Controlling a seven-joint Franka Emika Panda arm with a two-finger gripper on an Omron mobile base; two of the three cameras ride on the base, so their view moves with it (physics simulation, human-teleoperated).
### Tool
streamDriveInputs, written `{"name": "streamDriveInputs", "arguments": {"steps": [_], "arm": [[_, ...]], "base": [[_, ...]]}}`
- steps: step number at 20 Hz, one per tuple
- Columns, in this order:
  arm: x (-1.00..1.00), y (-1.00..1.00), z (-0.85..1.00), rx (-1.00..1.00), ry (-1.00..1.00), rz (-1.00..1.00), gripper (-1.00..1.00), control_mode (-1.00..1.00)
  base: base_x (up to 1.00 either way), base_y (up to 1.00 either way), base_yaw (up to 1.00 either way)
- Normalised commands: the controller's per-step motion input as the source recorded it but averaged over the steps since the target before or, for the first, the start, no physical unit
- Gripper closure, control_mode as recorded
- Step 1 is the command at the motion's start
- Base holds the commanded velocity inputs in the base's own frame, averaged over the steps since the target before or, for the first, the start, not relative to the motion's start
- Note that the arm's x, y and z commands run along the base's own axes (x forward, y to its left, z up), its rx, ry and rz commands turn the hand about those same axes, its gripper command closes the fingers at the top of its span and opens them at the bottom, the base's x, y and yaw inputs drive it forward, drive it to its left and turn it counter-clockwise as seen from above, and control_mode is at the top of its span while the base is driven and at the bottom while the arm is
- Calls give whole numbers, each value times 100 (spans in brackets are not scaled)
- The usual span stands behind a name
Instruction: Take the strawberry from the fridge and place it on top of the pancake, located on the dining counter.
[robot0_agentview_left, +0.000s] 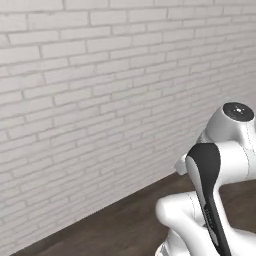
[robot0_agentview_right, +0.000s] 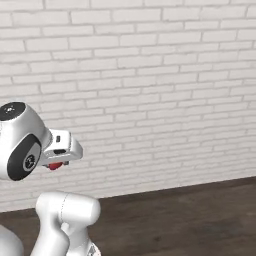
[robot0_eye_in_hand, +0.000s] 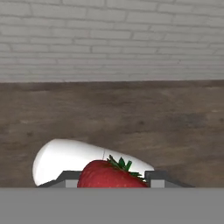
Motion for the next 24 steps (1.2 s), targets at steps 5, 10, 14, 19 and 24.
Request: {"name": "streamDriveInputs", "arguments": {"steps": [5,10,14,19,24], "arm": [[0,0,0,0,0,0,100,100],[0,0,0,0,0,0,100,100],[0,0,0,0,0,0,100,100],[0,0,0,0,0,0,100,100],[0,0,0,0,0,0,100,100]], "base": [[100,0,-41],[77,-20,-63],[55,-25,-72],[50,-26,-73],[48,-15,-76]]}}
